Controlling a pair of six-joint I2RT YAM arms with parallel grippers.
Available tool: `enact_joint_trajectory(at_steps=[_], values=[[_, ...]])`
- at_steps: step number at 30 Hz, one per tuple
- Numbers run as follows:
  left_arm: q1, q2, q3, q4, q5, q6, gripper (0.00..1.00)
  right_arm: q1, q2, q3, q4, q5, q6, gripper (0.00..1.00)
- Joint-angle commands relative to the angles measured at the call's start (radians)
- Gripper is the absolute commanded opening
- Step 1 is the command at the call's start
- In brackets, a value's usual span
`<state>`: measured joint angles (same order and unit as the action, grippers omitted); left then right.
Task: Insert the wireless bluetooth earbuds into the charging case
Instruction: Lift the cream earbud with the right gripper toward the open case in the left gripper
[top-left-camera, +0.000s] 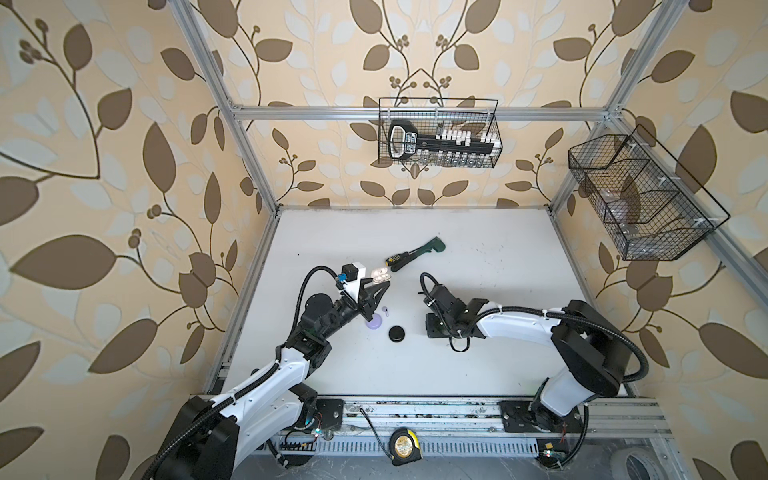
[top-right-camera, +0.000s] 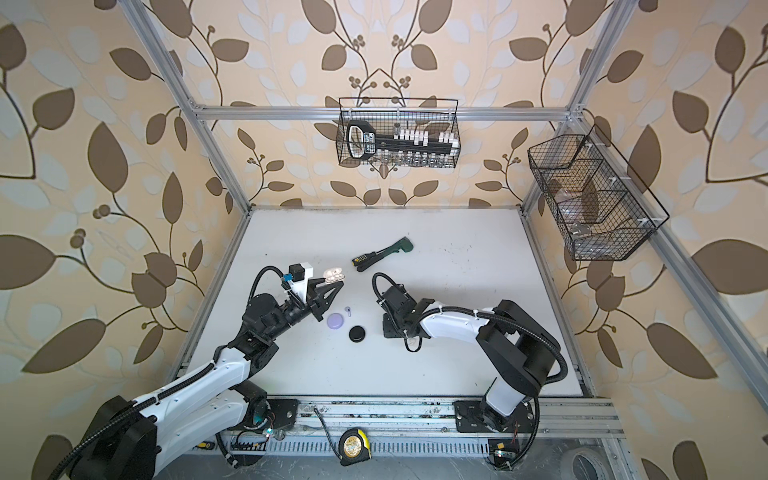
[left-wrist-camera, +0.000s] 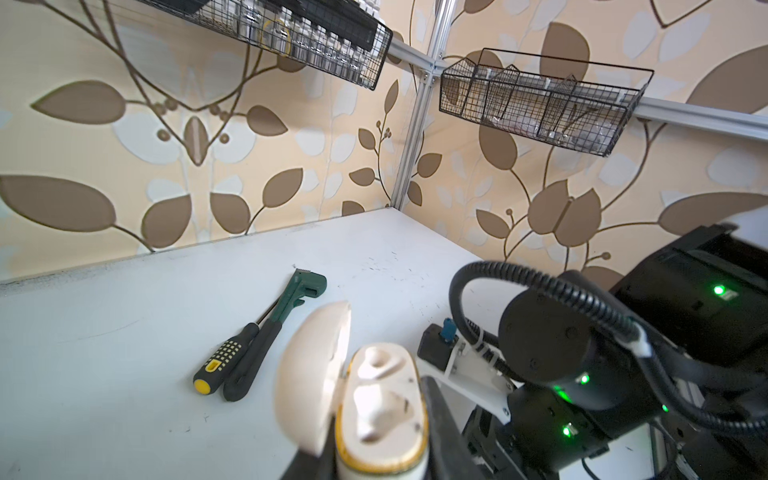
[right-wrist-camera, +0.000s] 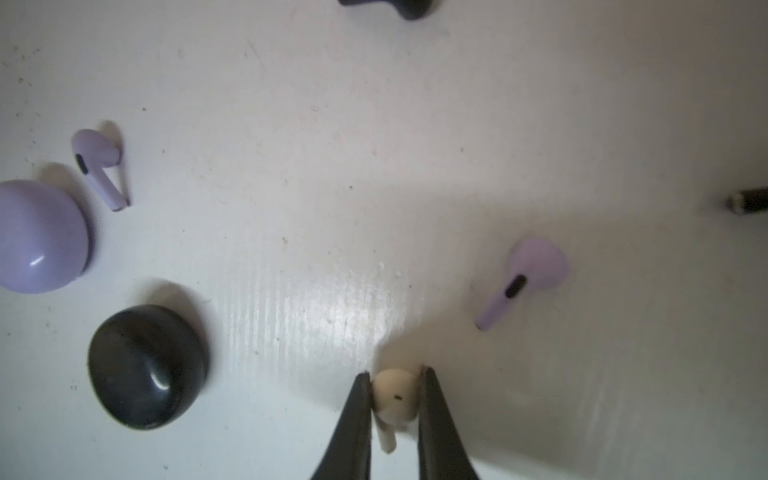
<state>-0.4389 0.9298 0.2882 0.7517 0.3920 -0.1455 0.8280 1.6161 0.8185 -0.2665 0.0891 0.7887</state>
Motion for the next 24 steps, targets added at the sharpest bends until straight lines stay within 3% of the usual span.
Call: enact_joint_trajectory(at_steps=[1,10,24], values=[[-0.001,0.015,0.002,0.091,0.049,0.050,0.00,-0.001,-0.075,-0.042,0.071,0.011,0.078,0.15],[-0.007,0.164,0.022,0.228,0.118,0.047,0.00,-0.006,-0.232,-0.113,0.091,0.086,0.121,0.14],[-0.194,0.362,0.096,0.258,-0.077,0.214,0.00,-0.036,-0.403,-0.154,0.079,0.121,0.145,0.14]])
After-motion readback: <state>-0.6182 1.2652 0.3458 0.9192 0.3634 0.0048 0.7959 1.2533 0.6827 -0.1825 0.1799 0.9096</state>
